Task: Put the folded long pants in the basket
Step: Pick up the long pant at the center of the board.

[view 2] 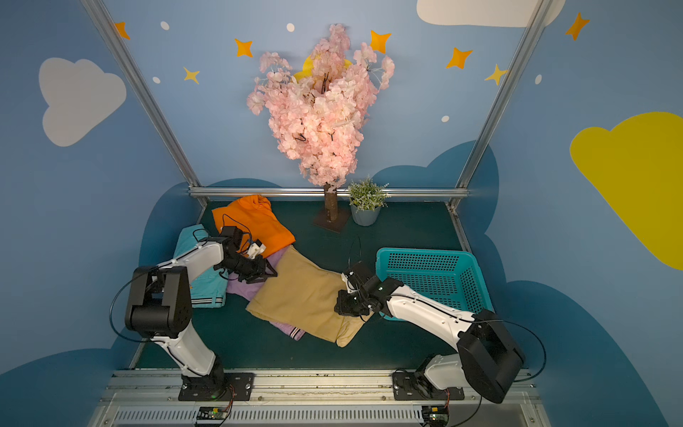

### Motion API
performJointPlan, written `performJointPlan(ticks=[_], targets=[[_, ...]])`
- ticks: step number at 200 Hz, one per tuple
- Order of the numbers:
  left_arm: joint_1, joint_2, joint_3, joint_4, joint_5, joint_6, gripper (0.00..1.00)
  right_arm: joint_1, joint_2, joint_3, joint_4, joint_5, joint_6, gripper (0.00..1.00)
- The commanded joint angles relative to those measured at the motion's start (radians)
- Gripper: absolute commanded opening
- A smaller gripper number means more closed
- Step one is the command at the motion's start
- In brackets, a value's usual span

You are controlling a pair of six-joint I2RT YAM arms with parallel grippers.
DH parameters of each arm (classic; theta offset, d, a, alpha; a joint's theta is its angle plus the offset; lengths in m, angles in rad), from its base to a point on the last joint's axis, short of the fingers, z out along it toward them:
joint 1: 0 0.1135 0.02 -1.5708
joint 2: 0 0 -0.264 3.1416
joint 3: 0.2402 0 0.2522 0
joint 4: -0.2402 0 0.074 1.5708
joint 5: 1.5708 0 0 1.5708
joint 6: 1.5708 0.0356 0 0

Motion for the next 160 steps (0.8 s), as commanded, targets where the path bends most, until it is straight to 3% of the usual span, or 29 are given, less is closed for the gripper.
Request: performJointPlan(ticks=[1, 43, 73, 90, 127, 160], targets=[[-0.028, 0.027, 0.017, -0.018, 0.014, 0.009, 0.48, -0.005, -0.031, -0.006, -0.059, -0.008, -0.006, 0.00], [-0.040, 0.050, 0.035, -0.033, -0.023, 0.004, 0.46, -0.004, -0.033, -0.011, -0.051, -0.018, -0.001, 0.00], [-0.037, 0.052, 0.050, -0.045, -0.057, -0.004, 0.12, -0.003, -0.038, -0.010, -0.053, -0.021, -0.001, 0.00], [-0.037, 0.047, 0.059, -0.058, -0.089, -0.017, 0.03, -0.005, -0.045, 0.000, -0.064, -0.017, -0.010, 0.00], [-0.036, -0.077, 0.043, -0.063, -0.109, -0.089, 0.02, -0.005, -0.079, 0.072, -0.161, -0.019, -0.064, 0.00], [-0.050, -0.241, 0.124, -0.188, -0.133, -0.196, 0.02, -0.047, -0.164, 0.273, -0.455, 0.036, -0.195, 0.00]])
